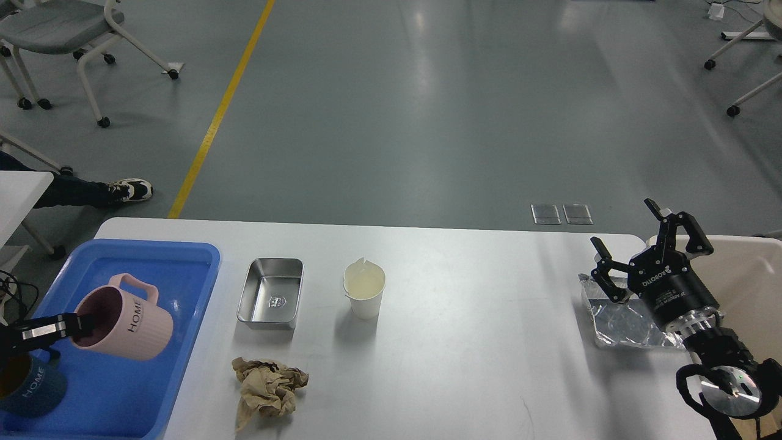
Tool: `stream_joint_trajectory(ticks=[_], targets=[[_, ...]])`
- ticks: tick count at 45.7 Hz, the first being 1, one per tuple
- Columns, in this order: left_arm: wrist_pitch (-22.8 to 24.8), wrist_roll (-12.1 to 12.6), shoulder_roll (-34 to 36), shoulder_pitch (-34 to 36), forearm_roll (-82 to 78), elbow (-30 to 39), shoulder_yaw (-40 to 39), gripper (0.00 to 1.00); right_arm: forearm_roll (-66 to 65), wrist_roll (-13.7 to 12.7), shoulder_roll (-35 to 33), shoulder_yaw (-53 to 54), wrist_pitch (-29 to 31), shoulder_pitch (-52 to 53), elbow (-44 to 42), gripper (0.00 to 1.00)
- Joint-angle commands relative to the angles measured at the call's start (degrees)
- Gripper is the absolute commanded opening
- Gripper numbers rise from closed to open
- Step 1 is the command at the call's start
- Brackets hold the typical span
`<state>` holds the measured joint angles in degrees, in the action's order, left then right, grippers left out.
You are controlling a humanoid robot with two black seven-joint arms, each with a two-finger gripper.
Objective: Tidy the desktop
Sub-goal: 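Carry the pink mug into the blue tray with the left gripper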
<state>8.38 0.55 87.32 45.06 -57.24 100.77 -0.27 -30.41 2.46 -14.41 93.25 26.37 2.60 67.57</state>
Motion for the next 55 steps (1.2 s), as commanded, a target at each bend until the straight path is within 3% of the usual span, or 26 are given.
stream_joint_trajectory(ticks=[1,13,41,55], targets=[[-0.03,-0.55,2.32,-0.41,0.2,-0.4,0.45,0.0,0.0,0.0,0.09,0.0,0.0,-0.14,0.01,1.0],[-0.91,-0.55,1.27,-3.84,0.02,-4.26,1.24,0.0,0.0,0.0,0.0,0.0,0.09,-0.4,0.01,1.0],[-3.99,-0.2,-14.98,-11.22,-0.86,-18.5,1.33,0.0,0.0,0.09,0.26,-1.14,0.09,-0.31,0.01,1.0],[-4.6,-0.2,-18.86,-12.37,-0.77,-23.25,1.33,0.0,-0.08,0.09,0.44,-1.14,0.09,-0.4,-0.07,1.0]])
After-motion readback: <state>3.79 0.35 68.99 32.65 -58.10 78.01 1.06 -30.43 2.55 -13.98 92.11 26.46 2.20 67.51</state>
